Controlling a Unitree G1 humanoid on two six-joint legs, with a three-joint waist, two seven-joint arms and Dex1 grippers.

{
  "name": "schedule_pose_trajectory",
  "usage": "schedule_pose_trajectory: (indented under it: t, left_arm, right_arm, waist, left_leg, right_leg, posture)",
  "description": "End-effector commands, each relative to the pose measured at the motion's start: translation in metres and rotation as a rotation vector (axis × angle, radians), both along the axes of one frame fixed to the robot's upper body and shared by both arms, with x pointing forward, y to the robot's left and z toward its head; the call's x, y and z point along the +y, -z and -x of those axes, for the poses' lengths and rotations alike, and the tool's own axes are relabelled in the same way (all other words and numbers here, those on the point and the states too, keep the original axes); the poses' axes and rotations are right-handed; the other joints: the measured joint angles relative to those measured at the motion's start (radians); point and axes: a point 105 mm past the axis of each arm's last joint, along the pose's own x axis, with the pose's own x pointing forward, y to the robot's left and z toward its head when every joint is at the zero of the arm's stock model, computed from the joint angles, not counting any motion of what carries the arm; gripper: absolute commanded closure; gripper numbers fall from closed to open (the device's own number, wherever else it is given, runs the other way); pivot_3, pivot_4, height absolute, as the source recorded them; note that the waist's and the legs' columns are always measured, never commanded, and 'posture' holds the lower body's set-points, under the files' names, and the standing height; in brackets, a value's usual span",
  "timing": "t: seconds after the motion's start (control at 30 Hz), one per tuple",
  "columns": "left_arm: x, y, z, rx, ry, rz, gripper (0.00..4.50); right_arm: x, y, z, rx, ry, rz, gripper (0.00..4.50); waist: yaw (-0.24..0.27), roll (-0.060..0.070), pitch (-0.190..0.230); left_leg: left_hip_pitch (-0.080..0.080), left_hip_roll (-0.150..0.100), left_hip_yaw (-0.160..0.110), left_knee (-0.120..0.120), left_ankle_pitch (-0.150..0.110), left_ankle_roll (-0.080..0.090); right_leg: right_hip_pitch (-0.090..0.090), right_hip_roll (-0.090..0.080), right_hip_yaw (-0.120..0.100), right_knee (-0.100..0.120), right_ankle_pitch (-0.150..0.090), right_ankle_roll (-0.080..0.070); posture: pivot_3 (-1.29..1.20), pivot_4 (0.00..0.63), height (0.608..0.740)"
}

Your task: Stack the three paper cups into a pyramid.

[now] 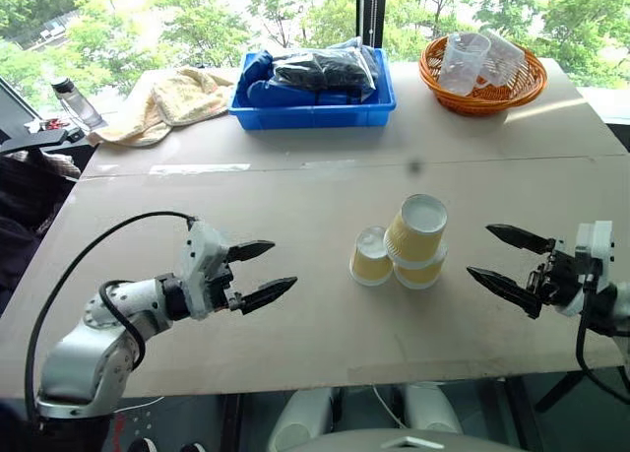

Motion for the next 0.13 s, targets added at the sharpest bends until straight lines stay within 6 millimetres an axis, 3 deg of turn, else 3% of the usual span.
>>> schedule_pose_trajectory:
  t: [0.03,0.13]
  left_arm:
    - [0.0057,0.0146,-0.0013,-0.038,-0.054,-0.049,0.0]
    - [0.0014,0.0186,0.0031,-0.043,-0.037,-0.04,0.0]
  right_arm:
    - [-0.0123,0.0167,-0.0034,-0.031,0.042,0.059,0.09]
    - [-0.0153,0.0233,-0.0064,-0.042,0.05,0.077,0.09]
  waist:
    - [-0.001,0.0,0.0]
    - [-0.001,0.0,0.0]
  left_leg:
    - [0.0,0.0,0.0,0.0,0.0,0.0]
    - [0.0,0.0,0.0,0.0,0.0,0.0]
  right_leg:
    - [0.0,0.0,0.0,0.0,0.0,0.0]
    - [-0.001,0.0,0.0,0.001,0.0,0.0]
  posture:
    - [0.0,0.15,0.74]
    - [0.0,0.15,0.74]
